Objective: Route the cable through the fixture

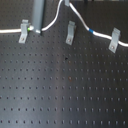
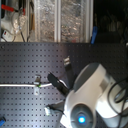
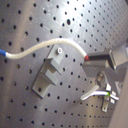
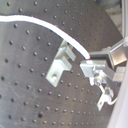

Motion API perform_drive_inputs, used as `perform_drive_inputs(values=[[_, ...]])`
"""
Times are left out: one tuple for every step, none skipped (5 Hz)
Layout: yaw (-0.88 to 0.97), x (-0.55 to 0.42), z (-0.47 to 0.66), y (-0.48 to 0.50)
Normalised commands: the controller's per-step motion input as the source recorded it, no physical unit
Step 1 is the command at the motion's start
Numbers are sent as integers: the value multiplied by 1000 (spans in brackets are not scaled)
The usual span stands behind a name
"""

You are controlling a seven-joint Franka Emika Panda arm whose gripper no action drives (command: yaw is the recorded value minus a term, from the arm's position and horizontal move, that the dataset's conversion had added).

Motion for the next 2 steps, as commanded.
perform_drive_inputs(values=[[-631, 115, 0, -318], [0, 4, 0, 10]])
